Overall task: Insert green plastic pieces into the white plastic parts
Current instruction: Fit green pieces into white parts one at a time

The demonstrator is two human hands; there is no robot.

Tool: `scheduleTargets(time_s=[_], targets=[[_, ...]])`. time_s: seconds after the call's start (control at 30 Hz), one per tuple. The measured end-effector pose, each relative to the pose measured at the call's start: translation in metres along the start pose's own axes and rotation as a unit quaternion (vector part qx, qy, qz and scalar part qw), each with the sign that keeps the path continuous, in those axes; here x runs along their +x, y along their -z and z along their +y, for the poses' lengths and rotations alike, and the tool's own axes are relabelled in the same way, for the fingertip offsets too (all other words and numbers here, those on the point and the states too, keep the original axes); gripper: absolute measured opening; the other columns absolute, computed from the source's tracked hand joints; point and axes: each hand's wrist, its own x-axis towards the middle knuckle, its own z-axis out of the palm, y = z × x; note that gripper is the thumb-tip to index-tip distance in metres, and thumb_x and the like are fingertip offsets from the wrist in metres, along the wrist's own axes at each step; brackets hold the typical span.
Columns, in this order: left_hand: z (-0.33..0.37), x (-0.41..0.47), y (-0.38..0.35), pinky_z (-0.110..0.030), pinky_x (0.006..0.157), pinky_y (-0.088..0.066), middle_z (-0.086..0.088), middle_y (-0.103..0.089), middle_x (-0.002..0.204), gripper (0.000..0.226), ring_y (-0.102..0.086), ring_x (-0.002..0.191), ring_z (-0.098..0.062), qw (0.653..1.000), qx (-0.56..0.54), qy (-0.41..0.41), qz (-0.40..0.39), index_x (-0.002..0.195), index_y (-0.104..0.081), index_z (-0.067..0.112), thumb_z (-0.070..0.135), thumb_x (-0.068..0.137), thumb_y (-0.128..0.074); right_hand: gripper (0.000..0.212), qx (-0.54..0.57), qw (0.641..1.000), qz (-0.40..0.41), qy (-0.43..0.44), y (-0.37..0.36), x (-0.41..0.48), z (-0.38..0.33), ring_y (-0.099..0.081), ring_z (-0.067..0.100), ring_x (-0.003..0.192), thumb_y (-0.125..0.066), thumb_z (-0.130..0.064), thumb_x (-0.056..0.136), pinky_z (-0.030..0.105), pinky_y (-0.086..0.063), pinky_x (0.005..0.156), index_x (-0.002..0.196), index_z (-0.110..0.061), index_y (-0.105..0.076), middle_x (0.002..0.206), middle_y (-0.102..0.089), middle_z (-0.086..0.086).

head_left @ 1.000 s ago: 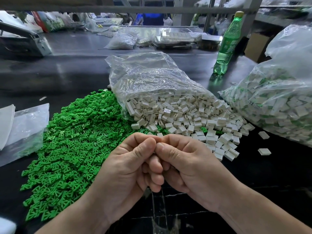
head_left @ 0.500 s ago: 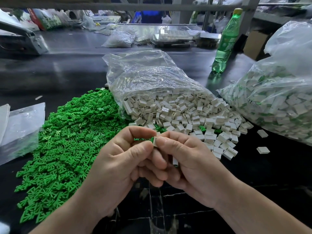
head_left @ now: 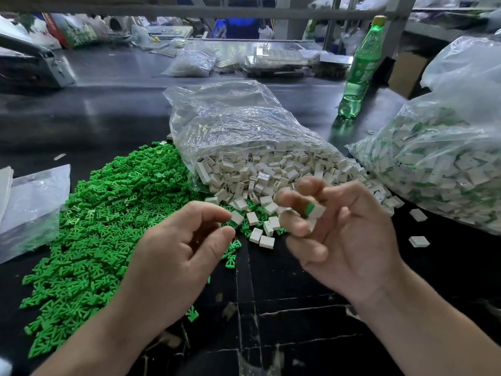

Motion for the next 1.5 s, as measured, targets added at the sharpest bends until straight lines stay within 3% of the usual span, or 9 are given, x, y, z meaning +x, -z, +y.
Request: scheduleTargets(time_s=[0.1, 0.27, 0.37, 0.43, 0.9, 0.97, 1.13, 1.3, 1.5], targets=[[-0.007, 0.001, -0.001, -0.019, 0.062, -0.050, 0.024, -0.062, 0.085, 0.035, -0.060, 0.076, 0.001, 0.988, 0.142, 0.004, -0.067, 0.100, -0.066, 0.036, 0.066, 0.088, -0.051, 0.009, -0.190, 0.976, 0.109, 0.003, 0.006, 0.001, -0.015, -0.046, 0.010, 0.046, -0.071, -0.022, 0.080, 0.018, -0.036, 0.033, 0.077, -0.016, -0.066, 0.073, -0.057, 0.004], [-0.008, -0.001, -0.006, -0.020, 0.069, -0.043, 0.024, -0.052, 0.103, 0.060, -0.052, 0.086, 0.001, 0.946, 0.293, 0.016, -0.139, 0.116, -0.051, 0.044, 0.081, 0.075, -0.028, 0.029, -0.787, 0.602, 0.138, 0.014, 0.007, -0.006, 0.001, -0.065, 0.002, 0.071, -0.067, -0.055, 0.087, 0.019, -0.055, 0.061, 0.112, -0.038, -0.068, 0.077, -0.066, -0.015], [-0.007, 0.000, -0.009, -0.020, 0.061, -0.036, 0.020, -0.051, 0.097, 0.044, -0.051, 0.083, -0.002, 0.941, 0.302, 0.013, -0.150, 0.110, -0.056, 0.041, 0.072, 0.082, -0.041, 0.045, -0.886, 0.457, 0.073, -0.027, 0.005, 0.002, 0.019, -0.063, 0.014, 0.098, -0.055, -0.062, 0.093, 0.033, -0.052, 0.080, 0.131, -0.038, -0.054, 0.102, -0.068, -0.011], [-0.006, 0.001, -0.009, -0.019, 0.056, -0.031, 0.017, -0.054, 0.089, 0.025, -0.054, 0.078, -0.005, 0.943, 0.300, 0.003, -0.144, 0.100, -0.065, 0.038, 0.057, 0.085, -0.058, 0.043, -0.897, 0.437, 0.059, -0.035, 0.007, 0.005, 0.022, -0.063, 0.021, 0.103, -0.051, -0.060, 0.097, 0.035, -0.052, 0.081, 0.133, -0.037, -0.050, 0.108, -0.068, -0.008], [-0.008, 0.002, -0.009, -0.027, 0.066, -0.048, 0.014, -0.056, 0.085, 0.013, -0.056, 0.082, -0.010, 0.949, 0.251, -0.064, -0.182, 0.090, -0.071, 0.031, 0.041, 0.080, -0.074, 0.022, -0.896, 0.441, 0.048, 0.001, 0.010, 0.005, 0.022, -0.058, 0.017, 0.082, -0.049, -0.049, 0.098, 0.032, -0.044, 0.067, 0.092, -0.028, -0.053, 0.085, -0.058, -0.010], [-0.009, 0.002, -0.009, -0.022, 0.072, -0.041, 0.015, -0.055, 0.088, 0.016, -0.052, 0.086, -0.008, 0.955, 0.236, -0.055, -0.173, 0.091, -0.067, 0.030, 0.043, 0.081, -0.069, 0.020, -0.861, 0.503, 0.068, 0.012, 0.012, 0.002, 0.021, -0.055, 0.007, 0.072, -0.054, -0.044, 0.096, 0.020, -0.039, 0.058, 0.086, -0.027, -0.053, 0.077, -0.057, -0.013], [-0.004, 0.004, -0.010, -0.022, 0.065, -0.040, 0.014, -0.054, 0.078, 0.025, -0.051, 0.075, -0.012, 0.951, 0.243, -0.071, -0.179, 0.078, -0.056, 0.026, 0.028, 0.070, -0.080, 0.013, -0.457, 0.876, 0.130, -0.081, 0.008, 0.003, 0.017, -0.044, 0.009, 0.042, -0.074, -0.018, 0.087, 0.022, -0.032, 0.036, 0.083, -0.016, -0.061, 0.062, -0.061, -0.001], [-0.006, 0.002, -0.008, -0.023, 0.066, -0.040, 0.014, -0.058, 0.075, 0.023, -0.050, 0.072, -0.008, 0.966, 0.214, -0.054, -0.136, 0.077, -0.055, 0.028, 0.024, 0.074, -0.077, 0.014, -0.309, 0.937, 0.092, -0.136, 0.008, 0.005, 0.015, -0.042, 0.012, 0.044, -0.069, -0.008, 0.092, 0.018, -0.030, 0.034, 0.105, -0.014, -0.067, 0.073, -0.061, 0.010], [-0.004, 0.002, -0.009, -0.012, 0.049, -0.044, 0.004, -0.068, 0.073, 0.013, -0.060, 0.055, -0.003, 0.990, -0.077, 0.115, -0.034, 0.084, -0.060, 0.033, 0.024, 0.084, -0.069, 0.026, -0.191, 0.967, 0.072, -0.152, 0.008, 0.004, 0.013, -0.053, 0.015, 0.052, -0.077, -0.004, 0.080, 0.024, -0.042, 0.039, 0.105, -0.007, -0.076, 0.082, -0.066, 0.015]])
